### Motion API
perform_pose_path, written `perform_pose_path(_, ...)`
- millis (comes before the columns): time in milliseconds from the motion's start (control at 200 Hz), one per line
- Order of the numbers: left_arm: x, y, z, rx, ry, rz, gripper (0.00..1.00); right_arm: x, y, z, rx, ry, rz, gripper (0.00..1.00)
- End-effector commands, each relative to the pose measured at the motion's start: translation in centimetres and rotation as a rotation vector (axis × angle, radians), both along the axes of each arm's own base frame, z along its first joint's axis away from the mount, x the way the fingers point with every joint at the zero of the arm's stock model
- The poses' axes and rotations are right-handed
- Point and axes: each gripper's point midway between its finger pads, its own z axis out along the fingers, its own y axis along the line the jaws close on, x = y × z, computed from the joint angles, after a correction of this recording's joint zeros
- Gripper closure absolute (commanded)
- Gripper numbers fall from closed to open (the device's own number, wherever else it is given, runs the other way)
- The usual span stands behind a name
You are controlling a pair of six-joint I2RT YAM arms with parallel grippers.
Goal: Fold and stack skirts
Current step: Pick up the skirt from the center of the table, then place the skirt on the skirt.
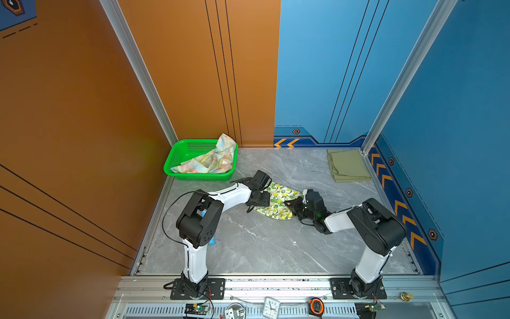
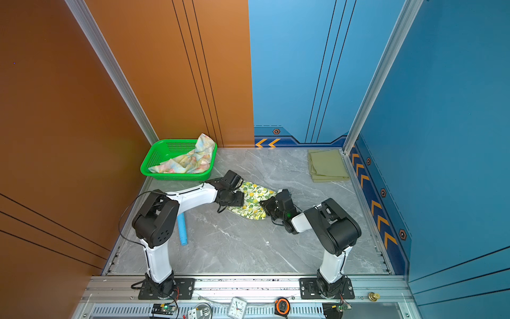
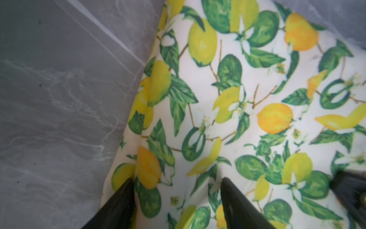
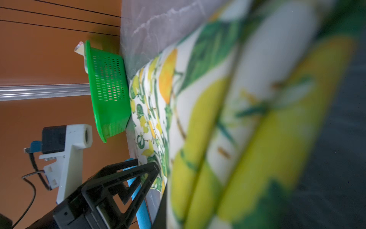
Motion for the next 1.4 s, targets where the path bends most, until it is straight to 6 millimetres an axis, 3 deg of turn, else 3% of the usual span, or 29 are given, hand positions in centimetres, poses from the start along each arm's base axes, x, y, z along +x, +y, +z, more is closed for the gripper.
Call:
perform_pose_path(0, 0.6, -0.6, 5.5, -0.133, -0.062, 0.007, 0.23, 1.3, -0.2, 5.1, -0.083, -0.067, 0.039, 1.0)
perform_pose_path(260, 0.8, 1.9, 11.5, -0.305, -0.085, 0.099, 0.2, 4.1, -2.6, 12.5, -0.321, -0.1, 0.077, 1.0)
perform_pose_path(385, 0.1, 2.3, 13.9, -0.338, -0.096, 0.076, 0.2, 6.7, -5.6, 15.4, -0.332, -0.138, 0.019, 1.0)
perform_pose_path(596, -0.8, 1.9, 15.9, -0.342, -0.082, -0.008, 0.2, 11.3, -10.9, 19.8, -0.302, -0.192, -0.102, 1.0)
perform_pose_path(721, -1.2, 1.3, 16.0, -0.336, -0.065, -0.066, 0.2, 13.6, -14.6, 20.7, -0.323, -0.193, -0.172, 1.0)
perform_pose_path(1026, -1.1, 0.8, 14.2, -0.264, -0.062, -0.151, 0.18, 18.9, -23.9, 22.2, -0.329, -0.171, -0.492, 1.0)
perform_pose_path(1252, -1.0, 0.5, 12.7, -0.234, -0.052, -0.178, 0.17, 21.2, -29.7, 23.5, -0.302, -0.172, -0.756, 1.0)
perform_pose_path(1297, -0.9, 0.4, 12.5, -0.233, -0.05, -0.18, 0.16, 21.4, -31.0, 22.9, -0.305, -0.156, -0.812, 1.0)
perform_pose_path(1317, -0.9, 0.4, 12.5, -0.233, -0.048, -0.18, 0.16, 21.7, -31.5, 24.1, -0.292, -0.179, -0.839, 1.0)
perform_pose_path(1392, -0.8, 0.4, 12.2, -0.237, -0.045, -0.179, 0.16, 22.5, -33.0, 24.4, -0.263, -0.184, -0.904, 1.0)
